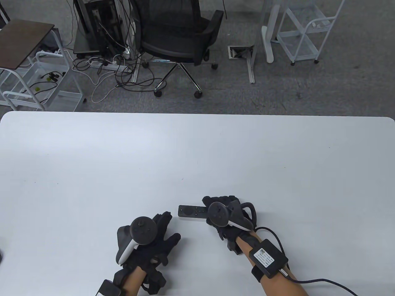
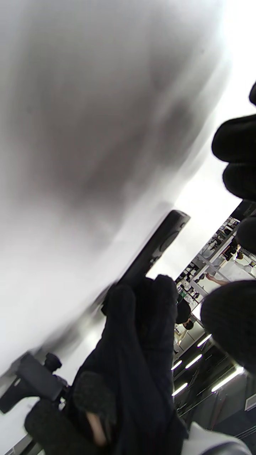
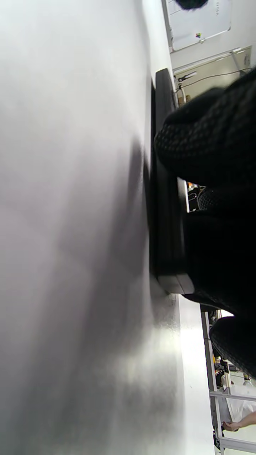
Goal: Fit batteries into remote control, then fit battery cover
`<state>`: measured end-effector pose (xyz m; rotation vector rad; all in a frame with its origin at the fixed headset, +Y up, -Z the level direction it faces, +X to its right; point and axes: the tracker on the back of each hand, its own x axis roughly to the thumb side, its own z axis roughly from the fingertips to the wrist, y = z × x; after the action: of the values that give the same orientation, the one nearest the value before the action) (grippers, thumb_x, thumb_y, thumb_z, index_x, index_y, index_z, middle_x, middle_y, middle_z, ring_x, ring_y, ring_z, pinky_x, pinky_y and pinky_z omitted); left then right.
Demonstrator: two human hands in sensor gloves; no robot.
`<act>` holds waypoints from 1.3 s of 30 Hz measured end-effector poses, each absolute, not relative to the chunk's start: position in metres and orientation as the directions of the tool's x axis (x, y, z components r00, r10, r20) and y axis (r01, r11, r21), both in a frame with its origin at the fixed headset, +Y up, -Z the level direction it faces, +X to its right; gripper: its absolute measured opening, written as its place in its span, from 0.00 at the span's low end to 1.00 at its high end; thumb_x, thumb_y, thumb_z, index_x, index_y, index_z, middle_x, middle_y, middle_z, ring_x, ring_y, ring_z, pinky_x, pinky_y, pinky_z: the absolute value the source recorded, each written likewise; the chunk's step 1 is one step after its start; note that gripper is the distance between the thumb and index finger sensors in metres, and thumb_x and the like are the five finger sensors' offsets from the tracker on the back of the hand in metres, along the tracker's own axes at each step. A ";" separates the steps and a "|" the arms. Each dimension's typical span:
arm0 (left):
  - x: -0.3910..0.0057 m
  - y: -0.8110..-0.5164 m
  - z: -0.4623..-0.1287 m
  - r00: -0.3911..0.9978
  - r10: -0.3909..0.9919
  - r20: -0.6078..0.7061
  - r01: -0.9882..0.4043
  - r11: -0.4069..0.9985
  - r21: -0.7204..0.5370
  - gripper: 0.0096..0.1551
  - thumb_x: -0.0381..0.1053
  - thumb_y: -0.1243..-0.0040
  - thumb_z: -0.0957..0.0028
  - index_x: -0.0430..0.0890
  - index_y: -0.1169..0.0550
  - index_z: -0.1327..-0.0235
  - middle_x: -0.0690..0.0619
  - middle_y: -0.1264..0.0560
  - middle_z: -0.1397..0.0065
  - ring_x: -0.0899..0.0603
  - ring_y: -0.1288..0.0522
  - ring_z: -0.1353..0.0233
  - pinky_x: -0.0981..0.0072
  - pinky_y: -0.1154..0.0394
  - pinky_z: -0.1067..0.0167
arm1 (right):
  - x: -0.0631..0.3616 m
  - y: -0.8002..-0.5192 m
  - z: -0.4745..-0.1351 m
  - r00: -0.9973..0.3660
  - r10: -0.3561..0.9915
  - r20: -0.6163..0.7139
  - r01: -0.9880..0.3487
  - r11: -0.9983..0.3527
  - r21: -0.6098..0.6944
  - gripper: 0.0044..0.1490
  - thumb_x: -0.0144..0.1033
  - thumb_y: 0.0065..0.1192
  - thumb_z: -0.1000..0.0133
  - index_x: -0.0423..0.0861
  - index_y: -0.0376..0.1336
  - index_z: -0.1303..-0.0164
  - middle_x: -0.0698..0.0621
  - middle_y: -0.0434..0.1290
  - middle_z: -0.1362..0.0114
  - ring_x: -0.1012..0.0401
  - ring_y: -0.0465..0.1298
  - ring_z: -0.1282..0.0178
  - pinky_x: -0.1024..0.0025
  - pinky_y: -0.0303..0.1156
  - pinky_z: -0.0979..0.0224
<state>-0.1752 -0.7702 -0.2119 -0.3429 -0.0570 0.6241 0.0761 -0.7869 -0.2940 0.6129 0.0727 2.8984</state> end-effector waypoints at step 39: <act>-0.174 -0.760 -0.209 0.908 0.418 0.035 -0.394 0.878 -0.272 0.47 0.66 0.39 0.48 0.52 0.40 0.17 0.38 0.42 0.12 0.27 0.38 0.17 0.30 0.45 0.20 | 0.156 -0.774 -0.211 -0.948 0.280 0.149 -0.246 -0.945 0.215 0.54 0.57 0.57 0.48 0.39 0.51 0.16 0.26 0.57 0.15 0.26 0.55 0.20 0.26 0.51 0.25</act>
<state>-0.1744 -0.7604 -0.2093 -0.2637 -0.0935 0.4235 0.1560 -0.7745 -0.2111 0.2583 0.2824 2.8474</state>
